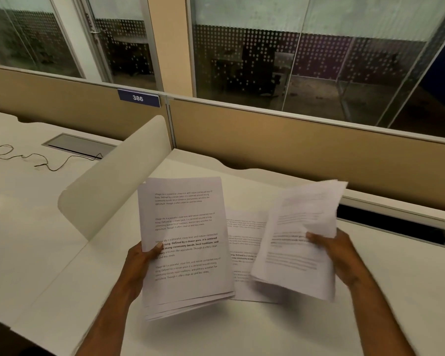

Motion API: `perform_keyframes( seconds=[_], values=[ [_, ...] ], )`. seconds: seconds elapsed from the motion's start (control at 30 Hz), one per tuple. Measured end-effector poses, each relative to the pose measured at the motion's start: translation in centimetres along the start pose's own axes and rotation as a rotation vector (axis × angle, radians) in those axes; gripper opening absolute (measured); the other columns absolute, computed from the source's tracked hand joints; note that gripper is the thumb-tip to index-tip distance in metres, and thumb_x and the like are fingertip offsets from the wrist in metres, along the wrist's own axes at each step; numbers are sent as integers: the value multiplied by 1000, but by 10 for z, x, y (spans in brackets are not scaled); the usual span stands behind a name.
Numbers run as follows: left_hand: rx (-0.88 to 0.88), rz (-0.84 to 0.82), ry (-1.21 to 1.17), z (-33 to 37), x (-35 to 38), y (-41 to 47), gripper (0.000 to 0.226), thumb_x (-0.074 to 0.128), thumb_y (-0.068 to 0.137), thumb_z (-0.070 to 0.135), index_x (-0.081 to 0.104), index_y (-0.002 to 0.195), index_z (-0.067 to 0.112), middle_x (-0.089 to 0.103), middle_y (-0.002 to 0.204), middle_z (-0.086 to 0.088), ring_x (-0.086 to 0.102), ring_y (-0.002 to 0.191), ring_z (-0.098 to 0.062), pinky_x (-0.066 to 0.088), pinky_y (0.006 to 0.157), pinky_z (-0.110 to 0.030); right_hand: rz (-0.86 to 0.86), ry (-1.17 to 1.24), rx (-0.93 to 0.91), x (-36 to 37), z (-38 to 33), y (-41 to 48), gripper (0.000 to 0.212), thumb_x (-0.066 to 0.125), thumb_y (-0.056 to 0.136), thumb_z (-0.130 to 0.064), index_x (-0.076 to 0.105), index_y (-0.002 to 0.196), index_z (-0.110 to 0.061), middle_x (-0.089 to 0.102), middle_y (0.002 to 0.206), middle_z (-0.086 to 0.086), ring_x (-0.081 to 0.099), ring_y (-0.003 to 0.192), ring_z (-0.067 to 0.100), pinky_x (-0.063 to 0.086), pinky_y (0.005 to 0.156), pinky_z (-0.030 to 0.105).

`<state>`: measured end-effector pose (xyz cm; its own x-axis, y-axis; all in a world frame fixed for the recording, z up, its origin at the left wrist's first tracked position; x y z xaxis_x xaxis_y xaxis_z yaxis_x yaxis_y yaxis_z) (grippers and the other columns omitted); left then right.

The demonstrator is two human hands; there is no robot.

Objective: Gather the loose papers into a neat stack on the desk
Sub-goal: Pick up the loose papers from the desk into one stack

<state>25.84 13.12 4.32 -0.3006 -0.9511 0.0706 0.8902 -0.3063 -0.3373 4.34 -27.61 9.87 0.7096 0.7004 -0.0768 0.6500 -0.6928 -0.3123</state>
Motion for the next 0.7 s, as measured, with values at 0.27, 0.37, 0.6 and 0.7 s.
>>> perform_keyframes(
  seconds=[0.27, 0.37, 0.6, 0.7],
  values=[
    [-3, -70, -12, 1, 18, -6, 32, 65, 93, 15, 63, 124, 9, 77, 109, -19, 75, 93, -41, 61, 81, -55, -411, 245, -71, 32, -69, -57, 39, 59, 80, -3, 64, 119, -8, 75, 107, 20, 74, 91, 36, 62, 68, 43],
    [-8, -92, -21, 1, 27, -10, 31, 65, 92, 15, 64, 122, 7, 78, 107, -19, 76, 93, -39, 62, 79, -51, -532, 240, -21, 66, -55, -57, 38, 61, 85, 4, 63, 123, 0, 71, 116, 25, 70, 101, 41, 61, 77, 44],
    [13, -133, -16, 4, 38, -22, 84, 87, 51, 62, 69, 117, 13, 78, 107, -14, 76, 95, -36, 62, 77, -47, -401, 66, 93, 135, 13, -46, 40, 75, 81, -10, 68, 120, -6, 77, 108, 10, 75, 97, 29, 60, 86, 41],
    [-20, -113, -117, 2, 38, -24, 58, 62, 85, 57, 70, 119, 10, 76, 108, -21, 72, 100, -45, 57, 88, -59, -399, 25, 75, 153, 30, -45, 47, 77, 80, -11, 64, 124, -14, 76, 113, 5, 74, 100, 25, 59, 90, 43]
  ],
)
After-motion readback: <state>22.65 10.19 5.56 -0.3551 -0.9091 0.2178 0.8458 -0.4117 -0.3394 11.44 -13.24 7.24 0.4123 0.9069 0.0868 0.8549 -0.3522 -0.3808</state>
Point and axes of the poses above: each hand's wrist, its own y-axis towards the middle knuckle, its own x-axis out of the palm, z = x × y, the point moved 4 cm from there along y, towards the middle knuckle
